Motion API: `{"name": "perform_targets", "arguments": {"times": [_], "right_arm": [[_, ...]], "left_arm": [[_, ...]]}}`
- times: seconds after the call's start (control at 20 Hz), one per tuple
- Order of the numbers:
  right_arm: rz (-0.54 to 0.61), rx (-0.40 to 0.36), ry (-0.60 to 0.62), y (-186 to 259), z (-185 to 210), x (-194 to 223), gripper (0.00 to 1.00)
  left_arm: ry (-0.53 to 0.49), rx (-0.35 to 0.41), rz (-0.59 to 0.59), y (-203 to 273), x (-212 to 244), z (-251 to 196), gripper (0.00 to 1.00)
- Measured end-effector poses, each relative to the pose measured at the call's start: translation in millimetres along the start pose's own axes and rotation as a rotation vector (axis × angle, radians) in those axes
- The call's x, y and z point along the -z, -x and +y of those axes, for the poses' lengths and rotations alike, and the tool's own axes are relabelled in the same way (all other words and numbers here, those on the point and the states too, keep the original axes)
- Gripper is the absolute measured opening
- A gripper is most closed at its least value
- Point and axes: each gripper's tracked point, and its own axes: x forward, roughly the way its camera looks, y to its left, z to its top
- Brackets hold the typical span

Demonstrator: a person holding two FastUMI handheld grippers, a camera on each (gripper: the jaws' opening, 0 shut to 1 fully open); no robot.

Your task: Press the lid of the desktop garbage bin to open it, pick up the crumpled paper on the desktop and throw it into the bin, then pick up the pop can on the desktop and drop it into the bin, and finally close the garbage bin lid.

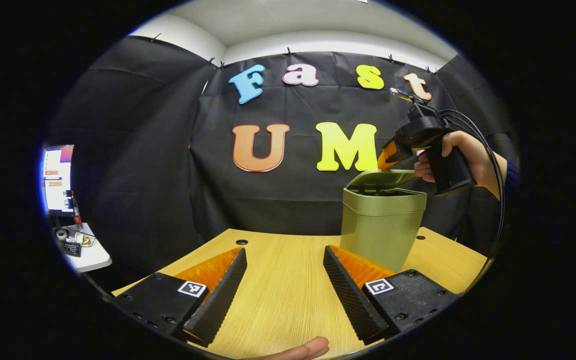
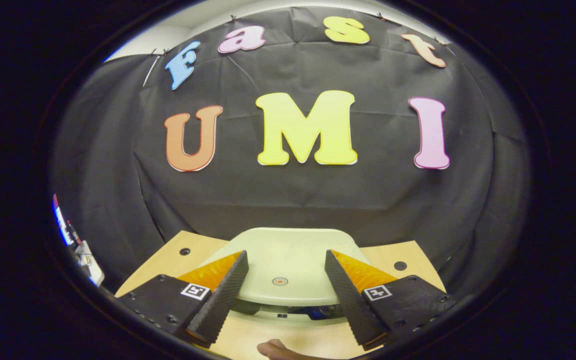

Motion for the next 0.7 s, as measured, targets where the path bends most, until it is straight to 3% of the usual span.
{"name": "perform_targets", "arguments": {"times": [0.15,0.5,0.7], "right_arm": [[0.030,-0.019,0.000,-2,-3,19,0.95],[0.021,0.024,-0.004,0,-5,40,0.94],[-0.055,0.058,-0.022,2,-1,41,0.96]], "left_arm": [[-0.010,0.003,0.010,-4,5,-4,0.99],[-0.020,0.028,0.016,-6,8,-16,0.99],[-0.022,0.033,0.026,-7,12,-19,0.99]]}}
